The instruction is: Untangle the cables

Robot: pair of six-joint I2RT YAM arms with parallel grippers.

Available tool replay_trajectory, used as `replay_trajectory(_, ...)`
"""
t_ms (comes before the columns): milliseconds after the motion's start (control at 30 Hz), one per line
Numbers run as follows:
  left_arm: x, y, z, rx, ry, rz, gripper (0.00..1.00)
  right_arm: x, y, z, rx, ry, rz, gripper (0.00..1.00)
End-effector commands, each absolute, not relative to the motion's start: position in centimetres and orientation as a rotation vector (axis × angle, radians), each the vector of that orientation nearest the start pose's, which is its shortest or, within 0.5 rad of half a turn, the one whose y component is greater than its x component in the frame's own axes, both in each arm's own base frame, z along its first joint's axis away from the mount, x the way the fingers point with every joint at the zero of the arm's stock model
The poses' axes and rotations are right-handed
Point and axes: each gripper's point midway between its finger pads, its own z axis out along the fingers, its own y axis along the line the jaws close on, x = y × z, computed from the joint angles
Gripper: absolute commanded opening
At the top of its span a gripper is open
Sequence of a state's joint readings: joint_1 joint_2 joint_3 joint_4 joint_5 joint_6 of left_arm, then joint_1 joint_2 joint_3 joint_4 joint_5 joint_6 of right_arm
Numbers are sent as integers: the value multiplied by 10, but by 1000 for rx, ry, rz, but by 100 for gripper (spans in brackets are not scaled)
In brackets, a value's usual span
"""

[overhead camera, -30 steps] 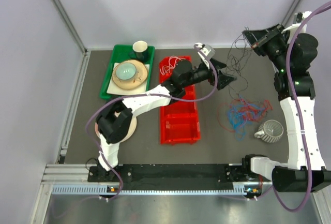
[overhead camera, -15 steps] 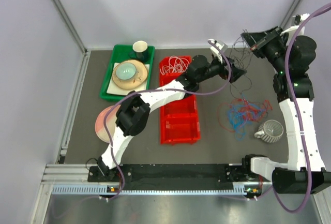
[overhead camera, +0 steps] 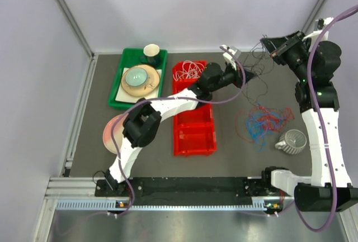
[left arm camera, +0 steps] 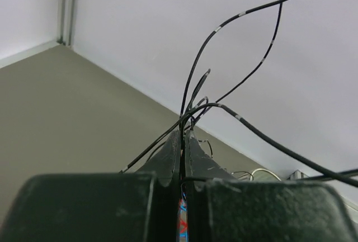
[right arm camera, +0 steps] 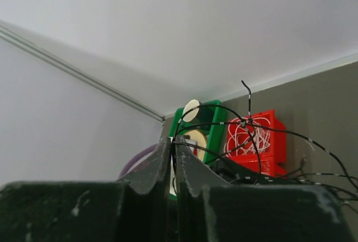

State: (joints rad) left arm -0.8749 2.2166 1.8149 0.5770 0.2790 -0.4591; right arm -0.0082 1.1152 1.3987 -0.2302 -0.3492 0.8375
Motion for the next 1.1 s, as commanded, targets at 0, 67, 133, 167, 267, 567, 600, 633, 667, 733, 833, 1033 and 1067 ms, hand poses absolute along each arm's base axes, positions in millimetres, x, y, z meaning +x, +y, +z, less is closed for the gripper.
replay_trajectory(0,377,-498,394,464,1216,-1295,0,345,85,474,344,1503,902,22)
replay_trajectory(67,390,-476,401,430,1221,-1273,0,347,86,472,348,1509,903,69)
replay_trajectory(133,401,-449,423,392,1201,-1238,0,348,84,471,351,1517,897,91)
replay_trajectory(167,404,-440,429,384,1194,-1224,0,348,83,471,354,1517,892,94)
replay_trajectory(267,412,-405,464,339,1152,-1182,0,345,73,469,388,1500,844,98)
replay_trajectory(567,410,-372,525,333,1065,-1132,0,341,44,395,381,1616,587,99)
replay_trajectory(600,410,-371,531,331,1057,-1125,0,337,42,387,374,1626,560,98)
replay_trajectory(633,408,-368,546,327,1030,-1119,0,338,41,363,387,1674,545,98)
replay_trajectory(667,410,-369,546,323,1041,-1109,0,336,40,354,388,1693,541,98)
replay_trajectory(733,410,-365,563,313,1011,-1095,0,335,42,321,405,1765,542,98)
replay_trajectory(833,409,-359,580,293,982,-1080,0,334,45,276,433,1872,537,97)
replay_trajectory(1033,400,-343,618,252,915,-1062,0,344,47,211,455,2032,485,94)
replay_trajectory(1067,399,-340,622,247,907,-1058,0,344,58,206,392,2053,497,94)
